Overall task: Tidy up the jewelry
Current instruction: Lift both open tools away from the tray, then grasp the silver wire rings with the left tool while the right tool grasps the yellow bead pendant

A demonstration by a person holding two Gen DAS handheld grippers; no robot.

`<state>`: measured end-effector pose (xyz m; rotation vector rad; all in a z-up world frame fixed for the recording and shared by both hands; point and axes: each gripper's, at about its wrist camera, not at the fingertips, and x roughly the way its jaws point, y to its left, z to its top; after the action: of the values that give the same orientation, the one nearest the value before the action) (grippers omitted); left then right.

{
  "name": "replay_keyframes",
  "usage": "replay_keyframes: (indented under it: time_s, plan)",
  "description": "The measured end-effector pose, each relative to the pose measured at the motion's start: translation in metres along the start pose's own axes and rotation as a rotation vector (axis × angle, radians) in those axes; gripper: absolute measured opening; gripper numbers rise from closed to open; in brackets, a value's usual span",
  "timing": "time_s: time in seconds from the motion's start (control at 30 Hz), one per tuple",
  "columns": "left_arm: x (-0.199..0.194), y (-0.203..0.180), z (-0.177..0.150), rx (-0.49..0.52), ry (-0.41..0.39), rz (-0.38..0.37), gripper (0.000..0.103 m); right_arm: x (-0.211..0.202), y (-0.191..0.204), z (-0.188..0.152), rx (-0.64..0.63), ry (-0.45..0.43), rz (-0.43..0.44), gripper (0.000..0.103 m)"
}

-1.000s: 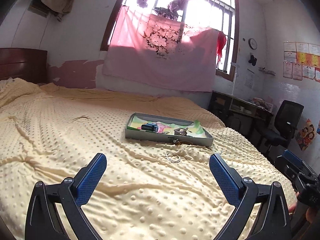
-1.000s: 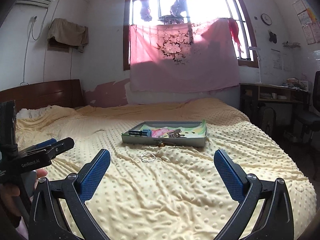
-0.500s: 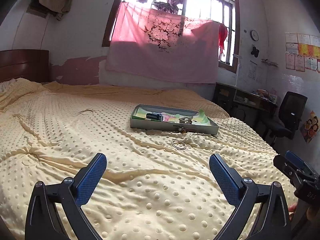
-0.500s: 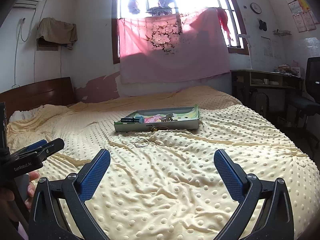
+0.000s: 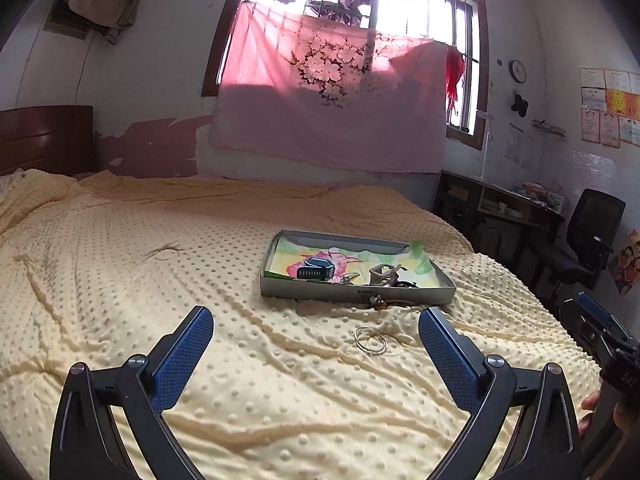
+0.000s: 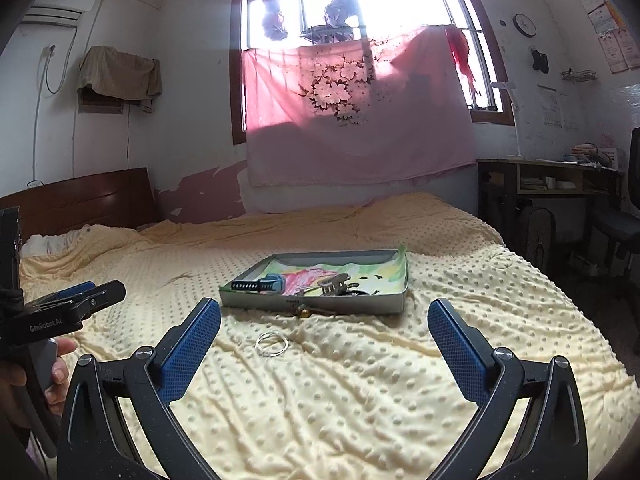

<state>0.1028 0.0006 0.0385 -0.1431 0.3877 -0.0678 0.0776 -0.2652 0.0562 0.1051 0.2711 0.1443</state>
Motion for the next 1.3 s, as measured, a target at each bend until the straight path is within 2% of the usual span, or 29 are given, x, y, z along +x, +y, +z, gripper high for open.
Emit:
replay_keyframes:
  time_s: [0.4,0.73,0.9,0.97,1.03,1.1,1.2,1.3]
  plan:
    - [0.08,-0.017,0.006,-0.001,0.086,0.011,0.103,0.101,-0.041,0.004,0.054,0.089,-0.005,0.102]
    - [0.135,-0.022,-0.002,0.011,0.152,0.031,0.103,0.173,-0.048,-0.009,0.064,0.139,0.077,0.102]
    - [0.156,-0.018,-0.012,-0.017,0.215,-0.016,0.102,0.202,-0.047,-0.017,0.067,0.175,0.146,0.102]
    - [0.162,-0.016,-0.018,-0.028,0.242,-0.048,0.091,0.213,-0.044,-0.021,0.059,0.194,0.182,0.1]
    - [0.17,-0.016,-0.024,-0.032,0.278,-0.084,0.076,0.22,-0.038,-0.025,0.039,0.212,0.211,0.088]
    - [0.175,-0.017,-0.031,-0.035,0.308,-0.128,0.069,0.228,-0.033,-0.03,0.023,0.233,0.236,0.078]
    - [0.18,-0.022,-0.039,-0.026,0.336,-0.17,0.057,0.237,-0.025,-0.036,-0.003,0.257,0.264,0.076]
    - [0.189,-0.026,-0.043,-0.023,0.375,-0.203,0.046,0.245,-0.017,-0.04,-0.026,0.278,0.288,0.069]
